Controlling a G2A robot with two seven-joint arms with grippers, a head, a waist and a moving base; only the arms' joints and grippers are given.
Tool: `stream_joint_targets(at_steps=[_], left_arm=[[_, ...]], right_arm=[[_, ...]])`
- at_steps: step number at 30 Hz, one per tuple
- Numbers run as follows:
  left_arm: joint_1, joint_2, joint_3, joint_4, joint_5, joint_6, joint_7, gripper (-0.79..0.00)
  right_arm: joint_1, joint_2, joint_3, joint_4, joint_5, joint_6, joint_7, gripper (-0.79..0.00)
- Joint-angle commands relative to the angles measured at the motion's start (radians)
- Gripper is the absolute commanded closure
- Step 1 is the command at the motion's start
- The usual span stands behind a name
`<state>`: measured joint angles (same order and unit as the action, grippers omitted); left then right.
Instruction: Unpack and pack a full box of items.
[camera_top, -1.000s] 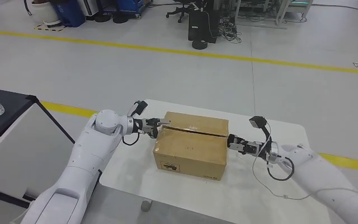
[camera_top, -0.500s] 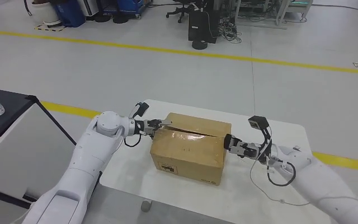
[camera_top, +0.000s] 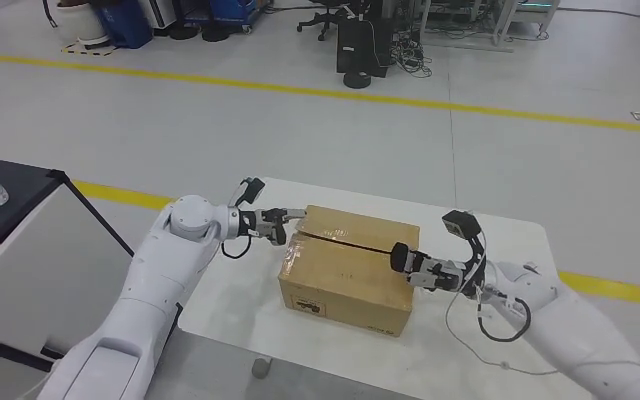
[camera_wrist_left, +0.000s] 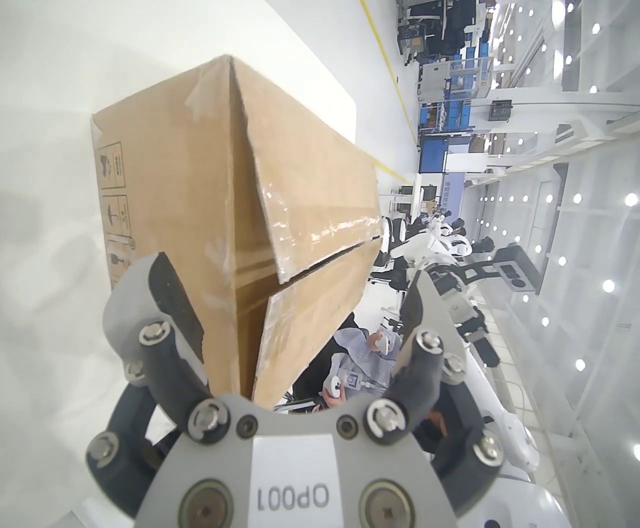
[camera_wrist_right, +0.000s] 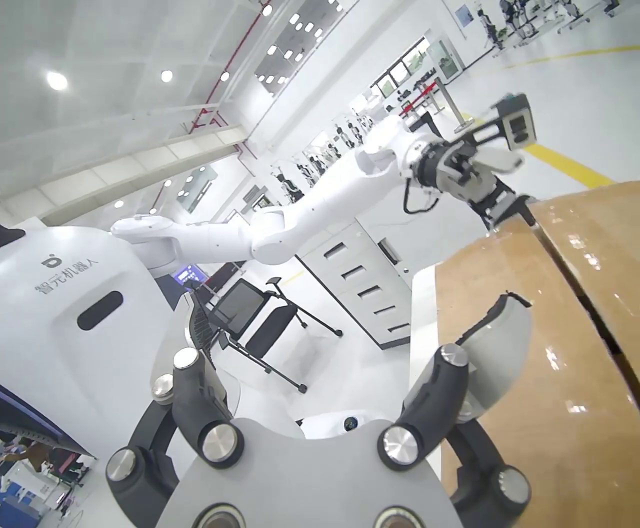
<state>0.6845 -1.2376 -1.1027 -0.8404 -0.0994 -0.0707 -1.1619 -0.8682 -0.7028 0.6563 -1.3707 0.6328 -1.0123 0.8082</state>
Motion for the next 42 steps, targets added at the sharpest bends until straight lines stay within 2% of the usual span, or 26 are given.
stream_joint_targets(at_steps=[1, 7, 16, 29, 42], left_arm=[[-0.003, 0.003, 0.0, -0.001, 0.007, 0.005, -0.017, -0.785], [-0.008, 0.014, -0.019, 0.012, 0.008, 0.024, -0.019, -0.785], [-0.004, 0.023, -0.036, 0.025, -0.016, 0.032, -0.012, -0.785], [0.0, 0.032, -0.059, 0.074, -0.066, 0.096, 0.013, -0.785], [0.023, 0.035, -0.056, 0.052, -0.11, 0.144, -0.009, -0.785]], right_arm=[[-0.008, 0.009, 0.008, 0.032, -0.01, 0.0, 0.0, -0.785], [0.007, 0.028, -0.035, 0.121, 0.032, 0.0, 0.0, -0.785], [0.075, 0.014, -0.107, 0.219, 0.115, 0.043, 0.042, -0.785], [0.118, -0.023, -0.164, 0.254, 0.141, 0.046, 0.046, -0.785], [0.119, -0.026, -0.199, 0.223, 0.14, 0.002, 0.002, -0.785]])
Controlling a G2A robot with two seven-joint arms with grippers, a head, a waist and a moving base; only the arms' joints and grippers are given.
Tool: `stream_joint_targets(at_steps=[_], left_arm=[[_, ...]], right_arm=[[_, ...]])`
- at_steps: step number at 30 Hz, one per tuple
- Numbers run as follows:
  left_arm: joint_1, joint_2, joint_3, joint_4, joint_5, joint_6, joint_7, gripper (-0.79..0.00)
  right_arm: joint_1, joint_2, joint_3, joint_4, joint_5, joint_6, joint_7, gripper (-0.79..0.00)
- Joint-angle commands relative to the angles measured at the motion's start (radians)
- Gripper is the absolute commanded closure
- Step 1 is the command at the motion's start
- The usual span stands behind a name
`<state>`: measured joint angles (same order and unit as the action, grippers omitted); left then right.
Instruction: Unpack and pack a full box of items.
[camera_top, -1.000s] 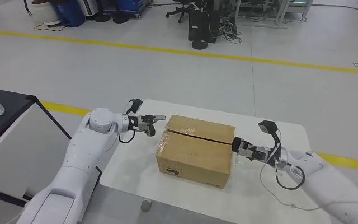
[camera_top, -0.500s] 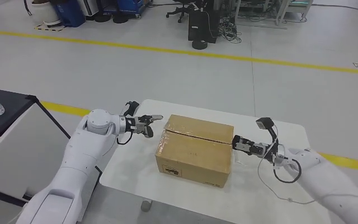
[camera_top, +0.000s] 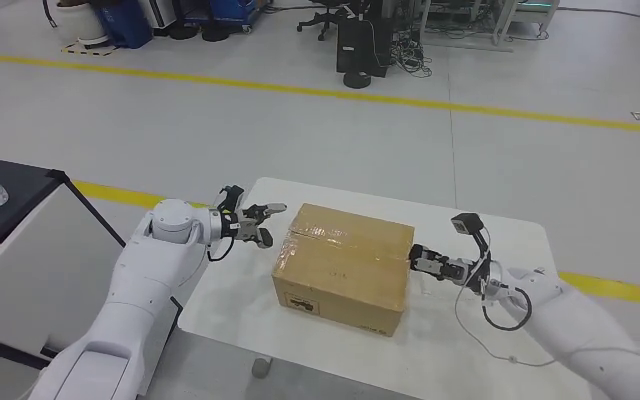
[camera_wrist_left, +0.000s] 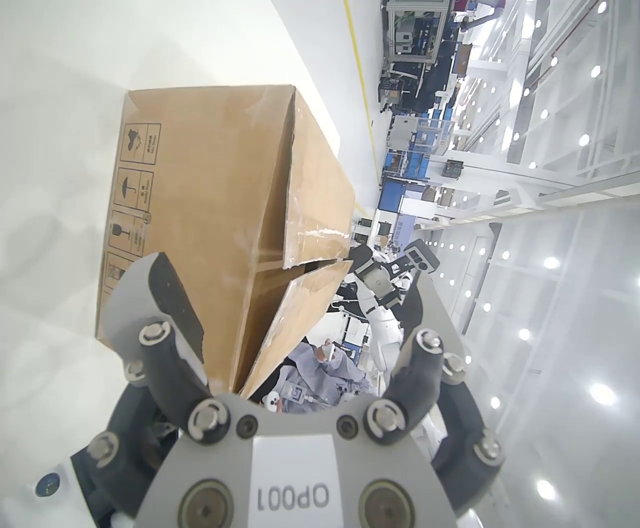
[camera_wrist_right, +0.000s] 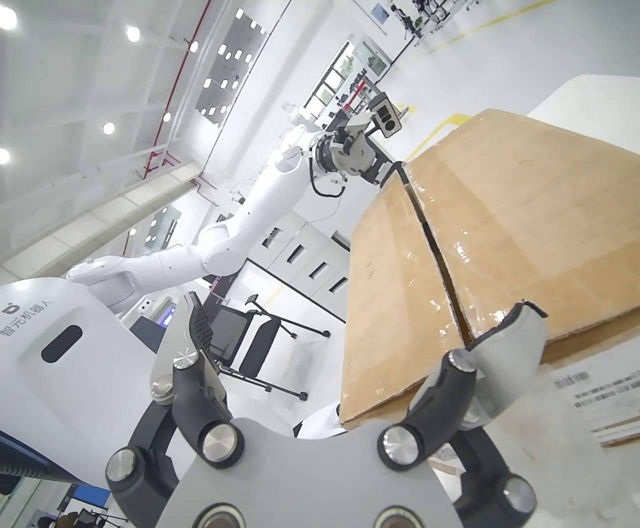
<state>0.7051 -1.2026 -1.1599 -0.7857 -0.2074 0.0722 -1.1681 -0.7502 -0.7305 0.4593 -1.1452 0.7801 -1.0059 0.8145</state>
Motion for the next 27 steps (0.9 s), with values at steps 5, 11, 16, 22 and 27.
stream_joint_targets(at_steps=[5, 11, 16, 22, 27], left_arm=[[0.008, 0.002, 0.007, -0.017, -0.006, 0.005, -0.009, -0.785], [0.017, 0.002, 0.017, -0.038, -0.014, 0.012, -0.014, -0.785], [0.029, 0.0, 0.026, -0.067, -0.031, 0.019, -0.02, -0.785], [0.049, -0.001, 0.039, -0.117, -0.053, 0.03, -0.03, -0.785], [0.07, 0.0, 0.048, -0.158, -0.057, 0.04, -0.032, -0.785]], right_arm=[[-0.005, 0.012, -0.003, -0.034, 0.011, -0.006, -0.006, -0.785], [-0.009, 0.025, -0.021, -0.06, -0.002, -0.006, -0.006, -0.785], [-0.01, 0.034, -0.021, -0.066, -0.005, -0.006, -0.006, -0.785], [-0.028, 0.053, 0.005, -0.058, 0.02, -0.006, -0.006, -0.785], [-0.043, 0.07, 0.019, -0.077, 0.012, -0.006, -0.006, -0.785]])
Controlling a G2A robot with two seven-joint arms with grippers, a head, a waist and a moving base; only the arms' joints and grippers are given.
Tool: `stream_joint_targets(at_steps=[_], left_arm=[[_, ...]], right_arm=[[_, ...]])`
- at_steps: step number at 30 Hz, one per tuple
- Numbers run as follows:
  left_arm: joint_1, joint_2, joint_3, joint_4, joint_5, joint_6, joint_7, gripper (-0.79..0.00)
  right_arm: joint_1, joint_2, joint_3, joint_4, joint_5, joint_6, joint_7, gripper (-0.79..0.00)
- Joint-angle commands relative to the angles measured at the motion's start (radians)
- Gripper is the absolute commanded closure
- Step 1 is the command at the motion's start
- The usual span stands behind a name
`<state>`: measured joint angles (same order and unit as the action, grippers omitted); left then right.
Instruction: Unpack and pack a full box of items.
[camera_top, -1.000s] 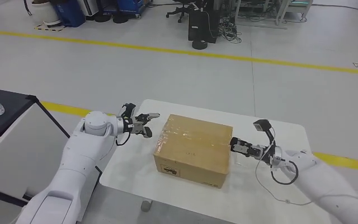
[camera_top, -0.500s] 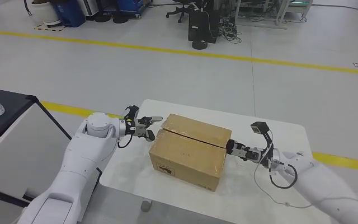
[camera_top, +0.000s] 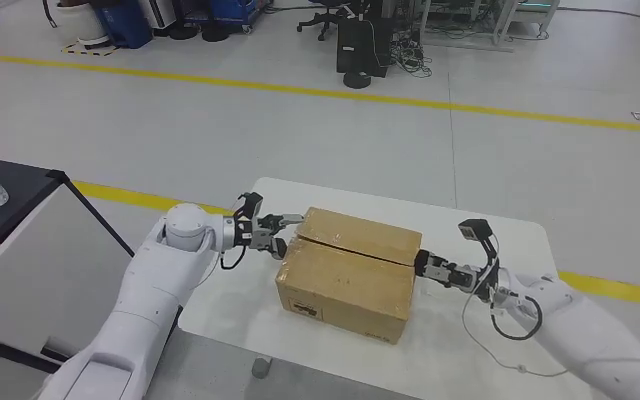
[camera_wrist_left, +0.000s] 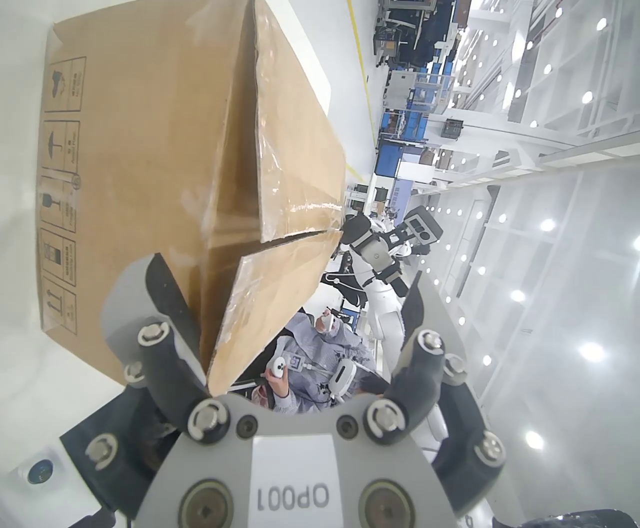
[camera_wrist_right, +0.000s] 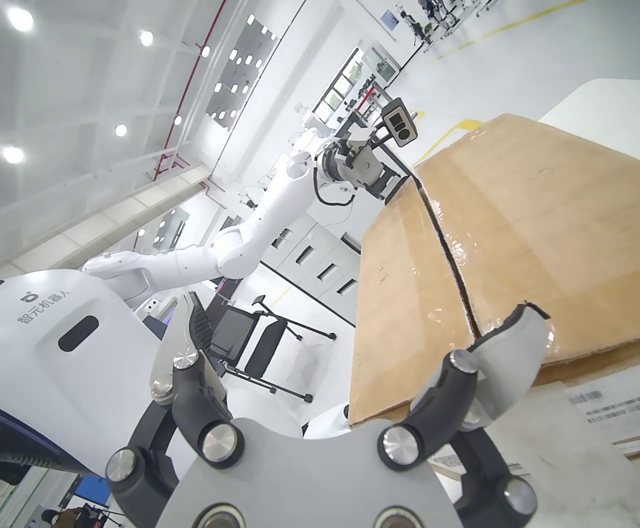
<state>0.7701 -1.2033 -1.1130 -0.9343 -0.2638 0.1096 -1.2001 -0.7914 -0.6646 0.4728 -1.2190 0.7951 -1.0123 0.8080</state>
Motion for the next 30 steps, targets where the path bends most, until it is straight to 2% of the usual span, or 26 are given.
stream_joint_targets(at_steps=[1, 13, 22, 30], left_arm=[[0.009, 0.002, 0.002, -0.016, 0.001, 0.004, 0.0, -0.785], [0.049, 0.011, 0.001, -0.073, -0.009, 0.02, 0.012, -0.785], [0.061, 0.017, 0.001, -0.094, -0.011, 0.024, 0.018, -0.785], [0.064, 0.021, 0.002, -0.095, -0.015, 0.014, 0.02, -0.785]], right_arm=[[-0.004, 0.009, 0.013, -0.002, -0.011, 0.0, 0.0, -0.785], [-0.076, 0.041, 0.086, -0.024, -0.032, 0.0, 0.0, -0.785], [-0.103, 0.048, 0.095, -0.07, -0.025, 0.0, 0.0, -0.785], [-0.149, 0.046, 0.177, -0.16, 0.013, 0.0, 0.0, -0.785]])
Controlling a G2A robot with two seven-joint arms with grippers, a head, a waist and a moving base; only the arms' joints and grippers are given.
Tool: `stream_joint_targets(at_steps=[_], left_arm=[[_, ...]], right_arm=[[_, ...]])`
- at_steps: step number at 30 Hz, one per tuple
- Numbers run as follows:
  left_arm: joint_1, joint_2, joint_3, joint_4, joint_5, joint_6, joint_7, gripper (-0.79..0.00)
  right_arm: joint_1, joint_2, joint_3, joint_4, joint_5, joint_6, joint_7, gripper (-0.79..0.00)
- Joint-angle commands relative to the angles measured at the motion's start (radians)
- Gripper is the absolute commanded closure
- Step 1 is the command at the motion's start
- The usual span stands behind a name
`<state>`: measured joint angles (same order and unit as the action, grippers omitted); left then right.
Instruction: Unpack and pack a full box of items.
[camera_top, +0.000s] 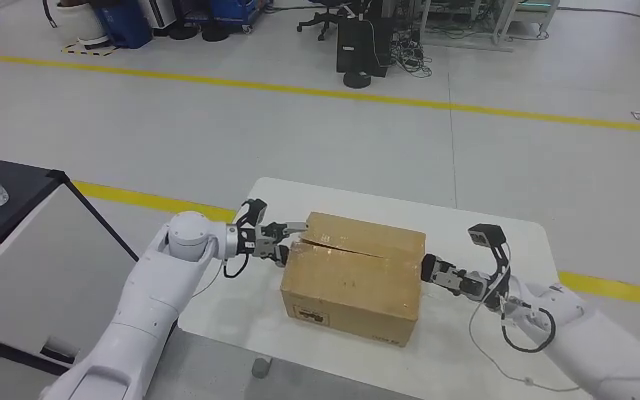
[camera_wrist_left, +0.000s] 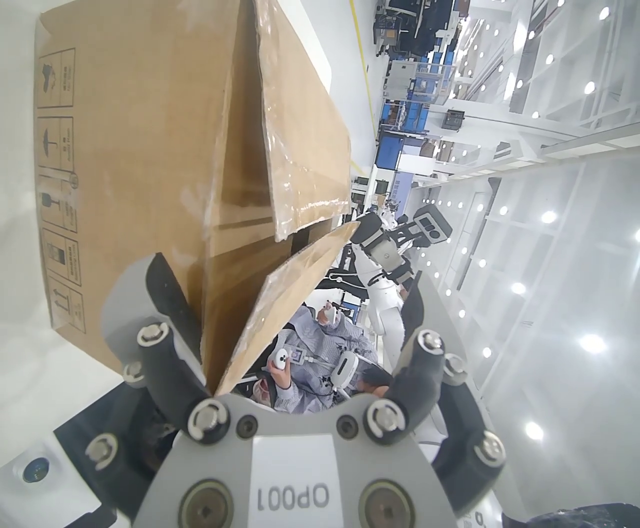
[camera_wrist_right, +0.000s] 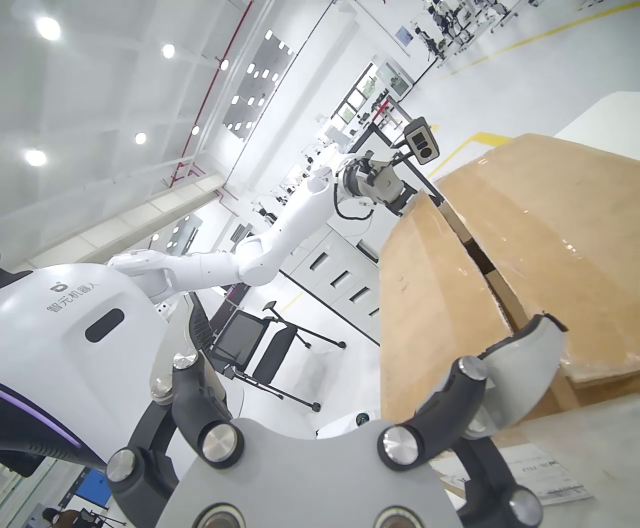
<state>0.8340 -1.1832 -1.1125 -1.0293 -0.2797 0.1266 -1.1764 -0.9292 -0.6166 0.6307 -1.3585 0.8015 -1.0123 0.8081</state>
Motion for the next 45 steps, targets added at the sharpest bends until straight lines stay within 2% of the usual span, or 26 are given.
stream_joint_targets(at_steps=[1, 6, 36, 37, 39, 45], left_arm=[[-0.001, 0.001, 0.002, 0.0, 0.001, -0.005, -0.007, -0.785], [-0.001, 0.001, 0.002, 0.0, 0.001, -0.005, -0.007, -0.785], [-0.001, 0.001, 0.002, 0.0, 0.001, -0.005, -0.007, -0.785], [-0.014, 0.01, -0.031, 0.008, 0.029, -0.007, 0.047, -0.785], [0.005, 0.025, -0.059, -0.045, 0.082, -0.019, 0.063, -0.785], [0.005, 0.025, -0.059, -0.045, 0.082, -0.019, 0.063, -0.785]], right_arm=[[-0.021, -0.003, 0.035, -0.034, 0.003, 0.0, 0.0, -0.785], [-0.077, -0.015, 0.087, -0.105, -0.02, 0.0, 0.0, -0.785], [-0.077, -0.015, 0.087, -0.105, -0.02, 0.0, 0.0, -0.785], [-0.077, -0.015, 0.087, -0.105, -0.02, 0.0, 0.0, -0.785], [-0.077, -0.015, 0.087, -0.105, -0.02, 0.0, 0.0, -0.785], [-0.077, -0.015, 0.087, -0.105, -0.02, 0.0, 0.0, -0.785]])
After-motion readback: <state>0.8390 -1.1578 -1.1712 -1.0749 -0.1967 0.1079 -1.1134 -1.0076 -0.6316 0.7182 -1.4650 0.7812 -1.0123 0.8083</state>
